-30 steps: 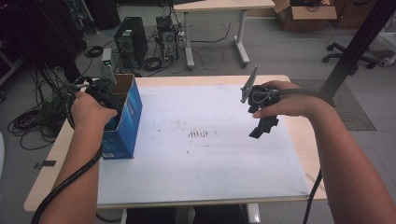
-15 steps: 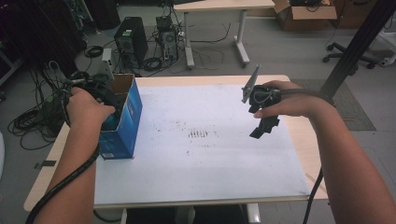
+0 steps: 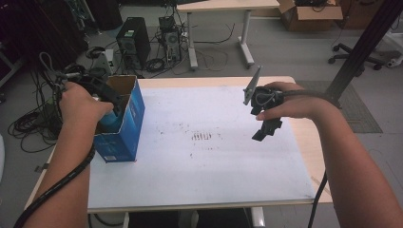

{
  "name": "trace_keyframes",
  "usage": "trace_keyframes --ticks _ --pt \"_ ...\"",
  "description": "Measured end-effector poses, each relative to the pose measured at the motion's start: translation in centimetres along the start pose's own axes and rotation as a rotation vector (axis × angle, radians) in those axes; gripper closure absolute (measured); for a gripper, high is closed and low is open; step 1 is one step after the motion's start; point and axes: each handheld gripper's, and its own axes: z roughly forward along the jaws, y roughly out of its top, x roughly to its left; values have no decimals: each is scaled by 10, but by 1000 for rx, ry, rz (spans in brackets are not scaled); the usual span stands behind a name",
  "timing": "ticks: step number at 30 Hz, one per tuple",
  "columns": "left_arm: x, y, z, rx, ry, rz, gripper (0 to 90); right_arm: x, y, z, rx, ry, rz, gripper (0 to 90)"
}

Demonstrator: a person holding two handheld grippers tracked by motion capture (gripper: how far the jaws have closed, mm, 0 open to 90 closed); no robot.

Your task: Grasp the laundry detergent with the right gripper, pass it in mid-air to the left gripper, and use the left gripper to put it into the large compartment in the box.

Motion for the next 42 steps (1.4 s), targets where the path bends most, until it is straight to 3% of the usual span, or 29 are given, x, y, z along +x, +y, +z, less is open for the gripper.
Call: trace_keyframes --ticks 3,7,11,19,24,28,29,30,31,32,33,34,35,37,38,39,40,42 --pt "-1 0 -6 7 -1 0 117 1 0 -1 -4 -3 1 38" --pt "-4 -1 -15 -7 2 17 107 2 -1 -1 -8 -3 5 38" --pt "-10 0 -21 6 11 32 8 3 -2 -2 -11 -4 7 37" --pt "-25 -1 -36 -31 28 90 2 4 -6 -4 -22 -10 6 38" --pt "-45 1 -59 -91 33 209 2 4 -7 -8 -24 -13 14 38" --pt "-64 1 -77 -155 -4 335 2 4 -6 -10 -36 -14 10 36" --pt "-64 1 -77 -155 -4 335 2 4 -6 -10 -36 -14 10 36" --pt "-75 0 -86 -177 -23 417 2 4 -5 -11 -37 -17 9 38" --pt "-75 0 -86 -177 -23 417 2 4 -5 -11 -37 -17 9 38" --pt "-87 -4 -95 -229 -44 519 2 5 -4 -13 -38 -22 3 37" --pt "-87 -4 -95 -229 -44 519 2 5 -4 -13 -38 -22 3 37" --pt "-98 -8 -101 -244 -74 605 2 5 -3 -15 -51 -20 -3 38" --pt "-98 -8 -101 -244 -74 605 2 5 -3 -15 -51 -20 -3 38" --pt "-114 -12 -105 -223 -87 727 2 6 -1 -19 -69 -23 -8 37" --pt "-120 -14 -105 -209 -81 760 2 6 -1 -20 -70 -25 -9 36" --pt "-120 -14 -105 -209 -81 760 2 7 0 -20 -68 -25 -10 37" --pt "-131 -17 -104 -177 -72 825 2 7 0 -21 -62 -23 -8 38" --pt "-143 -21 -101 -146 -73 884 2 8 1 -22 -61 -28 -22 36"
